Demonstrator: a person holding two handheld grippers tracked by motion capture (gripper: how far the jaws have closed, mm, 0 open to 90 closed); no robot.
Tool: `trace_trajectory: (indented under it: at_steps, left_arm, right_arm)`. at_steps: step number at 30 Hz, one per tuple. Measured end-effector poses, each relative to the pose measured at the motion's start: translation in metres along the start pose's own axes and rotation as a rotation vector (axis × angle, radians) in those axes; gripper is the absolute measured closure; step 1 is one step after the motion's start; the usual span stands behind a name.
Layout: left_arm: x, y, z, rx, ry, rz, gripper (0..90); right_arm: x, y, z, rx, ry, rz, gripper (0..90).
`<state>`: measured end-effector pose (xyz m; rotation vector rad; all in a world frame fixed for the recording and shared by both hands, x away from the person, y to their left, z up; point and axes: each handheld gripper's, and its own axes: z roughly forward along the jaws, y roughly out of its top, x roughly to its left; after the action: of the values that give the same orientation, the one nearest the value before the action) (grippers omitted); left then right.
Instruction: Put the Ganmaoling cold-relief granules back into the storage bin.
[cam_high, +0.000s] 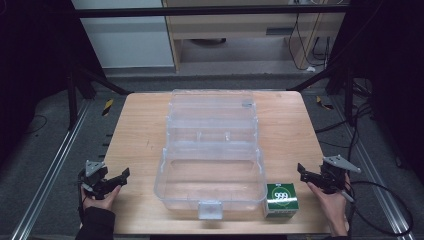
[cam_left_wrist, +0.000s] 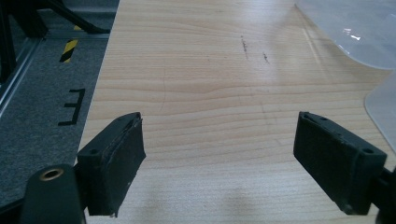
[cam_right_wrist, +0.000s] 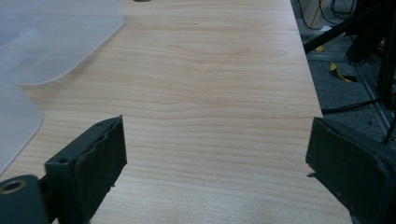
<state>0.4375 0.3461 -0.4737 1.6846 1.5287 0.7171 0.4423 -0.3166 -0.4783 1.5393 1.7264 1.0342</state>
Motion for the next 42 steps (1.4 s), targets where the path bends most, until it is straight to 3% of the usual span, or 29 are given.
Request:
trace_trajectory:
  at_steps: [4,7,12,13,19,24,31,35,40,41,42]
  left_arm:
    - [-0.003,0.001,-0.002,0.003,0.005,0.011,18.2]
    - [-0.004,0.001,-0.002,0.012,0.008,0.02,18.6]
    - [-0.006,0.0,-0.002,0.021,0.012,0.03,18.8]
    - [-0.007,0.0,-0.002,0.024,0.013,0.031,18.8]
    - [-0.007,0.0,-0.001,0.027,0.017,0.03,18.8]
    - [-0.008,0.0,0.0,0.033,0.015,0.036,19.3]
    - [-0.009,0.0,0.001,0.04,0.015,0.04,19.7]
    - [-0.009,0.0,0.001,0.043,0.011,0.047,19.7]
    - [-0.01,-0.001,0.003,0.051,0.009,0.056,19.8]
    - [-0.011,-0.001,0.003,0.052,0.01,0.057,19.8]
    - [-0.011,-0.001,0.003,0.053,0.01,0.058,19.8]
  right_arm:
    - [0.003,0.002,-0.006,0.008,0.001,-0.035,3.3]
    - [0.003,0.005,-0.012,-0.019,0.019,-0.019,4.7]
    - [0.007,0.012,-0.02,-0.039,0.057,-0.032,7.8]
    - [0.01,0.015,-0.022,-0.044,0.084,-0.052,8.6]
    - [0.019,0.03,-0.03,-0.065,0.109,-0.115,8.7]
    - [0.02,0.046,-0.036,-0.095,0.138,-0.132,8.8]
    - [0.024,0.079,-0.053,-0.122,0.161,-0.209,7.9]
    - [0.027,0.089,-0.058,-0.12,0.185,-0.242,6.6]
    - [0.035,0.099,-0.062,-0.088,0.23,-0.327,6.4]
    - [0.038,0.101,-0.062,-0.063,0.254,-0.365,6.9]
    - [0.038,0.101,-0.062,-0.063,0.254,-0.365,6.9]
